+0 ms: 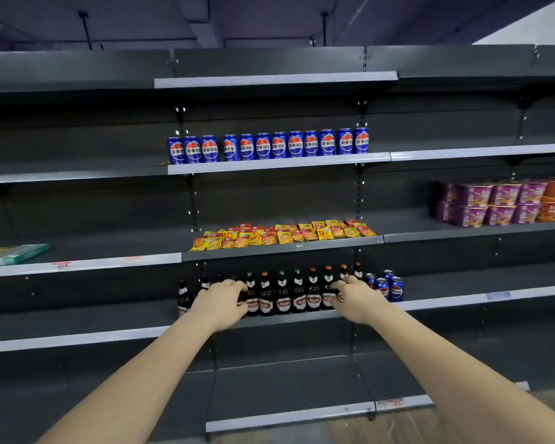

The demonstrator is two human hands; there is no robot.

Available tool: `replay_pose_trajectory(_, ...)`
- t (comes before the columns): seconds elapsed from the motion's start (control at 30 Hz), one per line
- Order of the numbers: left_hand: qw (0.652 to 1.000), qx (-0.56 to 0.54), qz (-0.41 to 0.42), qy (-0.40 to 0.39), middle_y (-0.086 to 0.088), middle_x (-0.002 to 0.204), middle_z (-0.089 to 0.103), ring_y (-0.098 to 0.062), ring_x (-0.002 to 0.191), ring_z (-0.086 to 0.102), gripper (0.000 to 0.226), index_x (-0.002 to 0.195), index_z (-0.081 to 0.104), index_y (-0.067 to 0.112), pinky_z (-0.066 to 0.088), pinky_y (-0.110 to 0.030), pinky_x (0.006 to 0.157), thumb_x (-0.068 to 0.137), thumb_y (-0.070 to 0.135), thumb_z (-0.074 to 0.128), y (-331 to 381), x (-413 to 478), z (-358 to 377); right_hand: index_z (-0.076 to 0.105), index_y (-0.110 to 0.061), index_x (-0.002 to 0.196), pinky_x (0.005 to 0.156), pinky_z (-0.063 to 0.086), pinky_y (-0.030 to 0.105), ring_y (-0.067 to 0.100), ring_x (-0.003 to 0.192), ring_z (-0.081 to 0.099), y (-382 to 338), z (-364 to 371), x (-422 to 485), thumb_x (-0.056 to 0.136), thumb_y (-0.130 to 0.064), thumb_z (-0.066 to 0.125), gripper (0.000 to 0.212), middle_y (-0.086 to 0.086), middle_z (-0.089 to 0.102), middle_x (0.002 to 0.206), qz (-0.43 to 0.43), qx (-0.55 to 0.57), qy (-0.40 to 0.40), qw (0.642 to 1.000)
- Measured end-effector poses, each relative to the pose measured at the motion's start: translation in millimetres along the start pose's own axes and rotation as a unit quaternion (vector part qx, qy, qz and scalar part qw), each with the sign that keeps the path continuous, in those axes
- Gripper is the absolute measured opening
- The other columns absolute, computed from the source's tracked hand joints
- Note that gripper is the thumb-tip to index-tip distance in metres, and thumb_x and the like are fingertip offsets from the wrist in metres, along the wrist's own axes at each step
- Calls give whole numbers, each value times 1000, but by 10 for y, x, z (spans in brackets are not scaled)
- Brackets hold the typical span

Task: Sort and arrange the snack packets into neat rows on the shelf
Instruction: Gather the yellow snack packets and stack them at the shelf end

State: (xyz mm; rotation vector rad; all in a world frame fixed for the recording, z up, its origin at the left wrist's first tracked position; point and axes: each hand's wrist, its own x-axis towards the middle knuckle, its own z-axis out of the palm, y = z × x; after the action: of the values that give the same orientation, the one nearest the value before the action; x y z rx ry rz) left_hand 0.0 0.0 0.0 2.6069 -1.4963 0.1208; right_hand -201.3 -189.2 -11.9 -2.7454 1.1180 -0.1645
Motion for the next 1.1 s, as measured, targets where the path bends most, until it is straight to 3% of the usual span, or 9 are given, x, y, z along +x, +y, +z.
replay_pose_trajectory(0.27, 1000, 8, 6, -26, 1, 145, 40, -22, 127, 44, 44, 139, 40, 27, 37, -40, 103, 96, 36, 40, -177, 421, 223, 36, -22, 140, 105, 33, 52, 33, 134, 26, 24, 156, 509, 97, -44, 34, 48, 5, 26, 149, 5, -3, -11, 1000)
replay_pose_trajectory(0.67, 999, -10, -30, -35, 1, 145, 39, -22, 126, 46, 44, 140, 39, 26, 43, -37, 94, 97, 36, 41, -194, 1745, 500, 39, -24, 138, 103, 32, 48, 32, 131, 30, 310, 252, 1861, 98, -45, 33, 46, 4, 31, 144, -28, -19, -22, 999)
replay_pose_trajectory(0.83, 999, -22, -39, -24, 0, 146, 39, -22, 121, 50, 43, 139, 39, 26, 41, -39, 98, 97, 37, 39, -149, 2253, 546, 37, -25, 140, 103, 33, 49, 30, 131, 32, 403, 194, 2439, 97, -44, 34, 47, 4, 34, 143, -50, -24, -13, 998)
replay_pose_trajectory(1.1, 999, -22, -33, -36, -1, 144, 42, -22, 119, 52, 44, 140, 37, 26, 42, -40, 98, 97, 36, 41, -357, 2867, 779, 37, -21, 140, 102, 39, 46, 28, 127, 42, 322, 378, 3249, 97, -42, 39, 48, 5, 33, 144, -62, 79, -18, 995)
